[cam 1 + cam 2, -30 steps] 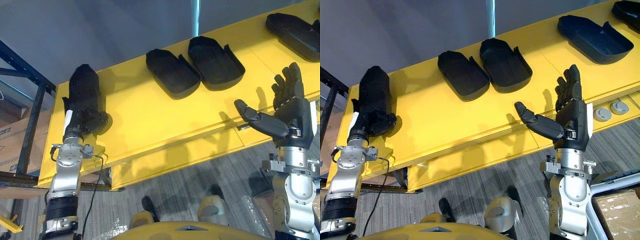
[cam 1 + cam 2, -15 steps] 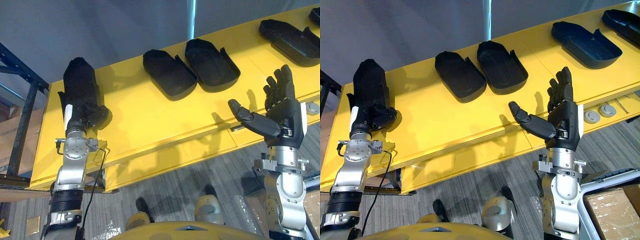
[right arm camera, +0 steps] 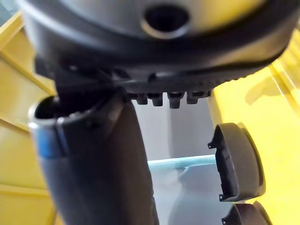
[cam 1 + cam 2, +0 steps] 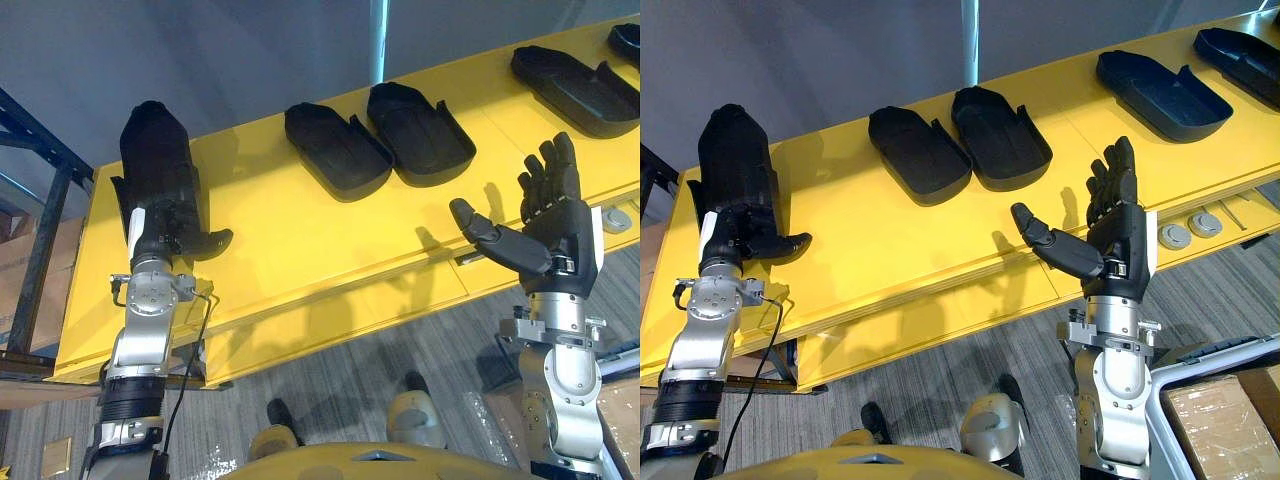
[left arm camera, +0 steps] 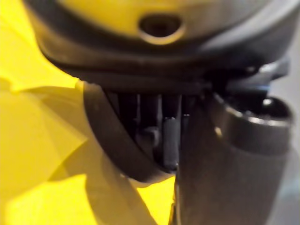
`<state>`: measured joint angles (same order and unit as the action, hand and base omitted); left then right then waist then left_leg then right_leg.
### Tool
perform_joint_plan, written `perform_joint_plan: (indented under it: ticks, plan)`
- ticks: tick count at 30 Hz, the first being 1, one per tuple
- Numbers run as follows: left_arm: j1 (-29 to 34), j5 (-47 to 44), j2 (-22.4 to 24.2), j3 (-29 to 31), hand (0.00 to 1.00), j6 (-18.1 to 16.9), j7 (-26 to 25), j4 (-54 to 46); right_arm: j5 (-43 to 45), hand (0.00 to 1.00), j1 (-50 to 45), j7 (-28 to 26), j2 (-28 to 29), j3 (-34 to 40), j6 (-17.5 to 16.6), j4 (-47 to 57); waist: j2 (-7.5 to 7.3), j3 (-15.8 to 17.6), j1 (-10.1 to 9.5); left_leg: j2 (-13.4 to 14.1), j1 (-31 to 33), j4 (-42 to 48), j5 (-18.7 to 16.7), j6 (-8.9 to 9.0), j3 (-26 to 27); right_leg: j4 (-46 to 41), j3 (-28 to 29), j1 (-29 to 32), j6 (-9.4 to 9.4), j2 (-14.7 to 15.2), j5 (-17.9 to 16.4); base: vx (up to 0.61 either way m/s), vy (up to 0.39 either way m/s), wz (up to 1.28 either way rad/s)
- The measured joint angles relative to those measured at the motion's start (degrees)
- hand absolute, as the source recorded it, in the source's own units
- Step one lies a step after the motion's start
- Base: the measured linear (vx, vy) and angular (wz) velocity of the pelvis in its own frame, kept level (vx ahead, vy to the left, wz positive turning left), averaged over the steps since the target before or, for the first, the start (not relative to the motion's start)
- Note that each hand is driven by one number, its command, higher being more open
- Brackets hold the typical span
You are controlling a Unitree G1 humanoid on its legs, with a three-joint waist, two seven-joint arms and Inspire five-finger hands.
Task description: Walk over and take three plastic housings, then place them on the shelf
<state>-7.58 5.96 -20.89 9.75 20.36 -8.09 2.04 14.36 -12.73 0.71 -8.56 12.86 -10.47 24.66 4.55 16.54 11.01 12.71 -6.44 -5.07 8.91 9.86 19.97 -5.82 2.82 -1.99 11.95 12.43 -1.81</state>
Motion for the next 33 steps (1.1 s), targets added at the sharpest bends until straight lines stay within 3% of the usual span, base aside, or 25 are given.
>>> perform_joint_plan:
  ticks: [9, 16, 33]
  plan:
    - [2.3, -1.3, 1.3, 0.0, 1.00, 0.0, 0.0, -5.0, -0.6, 1.00, -0.3, 0.7, 0.1, -0.1, 0.0, 0.1, -0.14, -0.2, -0.21, 0.0, 0.1, 0.0, 0.0, 0.00, -0.3, 0.1, -0.2, -0.1, 0.02, 0.0, 0.0, 0.00, 0.000, 0.00]
    - [3.6, -1.6, 2.2, -0.4, 1.00, 1.0, 1.0, -9.4, -0.7, 1.00, -1.7, 1.2, 1.3, -0.6, 0.0, 1.2, -1.11, -0.8, -0.47, 0.0, 0.3, 0.0, 0.2, 0.24, -0.7, 0.0, -0.6, -0.2, -0.04, 0.0, 0.0, 0.00, 0.000, 0.01]
    - [3.9, -5.9, 3.2, 0.1, 1.00, 2.3, 3.2, -12.5, -1.1, 1.00, -3.1, 1.2, 2.2, -2.3, 0.0, 1.2, -0.36, -2.2, -0.65, 0.0, 0.3, 0.2, 0.3, 0.20, -0.7, -0.2, -0.8, -0.2, -0.28, 0.0, -0.1, 0.00, 0.000, 0.00]
